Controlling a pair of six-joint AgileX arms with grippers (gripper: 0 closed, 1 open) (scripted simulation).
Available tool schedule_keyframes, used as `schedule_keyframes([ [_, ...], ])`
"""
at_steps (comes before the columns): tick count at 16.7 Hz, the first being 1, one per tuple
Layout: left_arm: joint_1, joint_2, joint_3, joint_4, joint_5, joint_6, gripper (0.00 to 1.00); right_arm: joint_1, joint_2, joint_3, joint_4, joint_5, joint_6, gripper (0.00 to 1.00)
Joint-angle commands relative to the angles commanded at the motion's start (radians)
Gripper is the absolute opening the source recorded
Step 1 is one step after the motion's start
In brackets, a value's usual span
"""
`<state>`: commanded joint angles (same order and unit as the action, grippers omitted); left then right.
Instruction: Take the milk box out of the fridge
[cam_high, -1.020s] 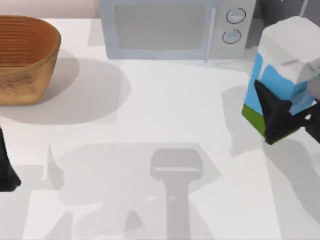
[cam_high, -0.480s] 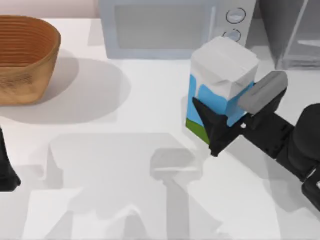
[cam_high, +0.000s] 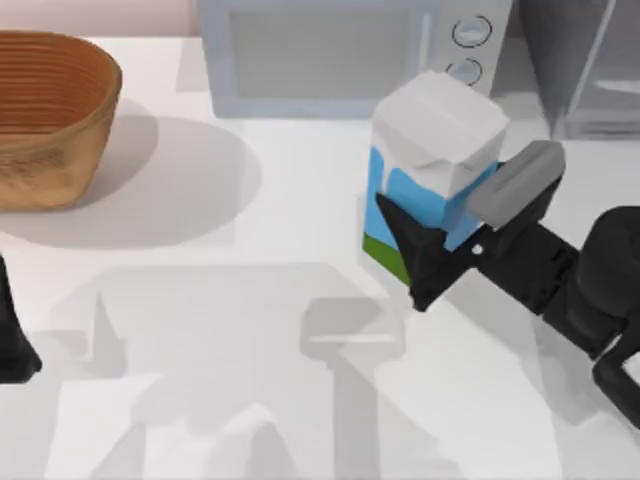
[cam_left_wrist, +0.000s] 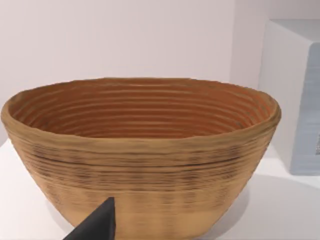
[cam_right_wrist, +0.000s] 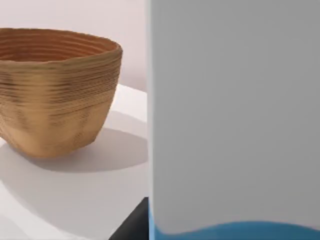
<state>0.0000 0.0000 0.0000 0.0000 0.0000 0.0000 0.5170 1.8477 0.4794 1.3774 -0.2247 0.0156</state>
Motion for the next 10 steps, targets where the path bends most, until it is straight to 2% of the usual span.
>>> schedule_keyframes([
  [6,0.0,0.0,0.0,0.0,0.0,0.0,1.0,0.033,0.228,0.168,0.055,0.034,-0.002,0.0],
  [10,0.0,0.0,0.0,0.0,0.0,0.0,1.0,0.039,0.269,0.201,0.061,0.042,-0.002,0.0],
])
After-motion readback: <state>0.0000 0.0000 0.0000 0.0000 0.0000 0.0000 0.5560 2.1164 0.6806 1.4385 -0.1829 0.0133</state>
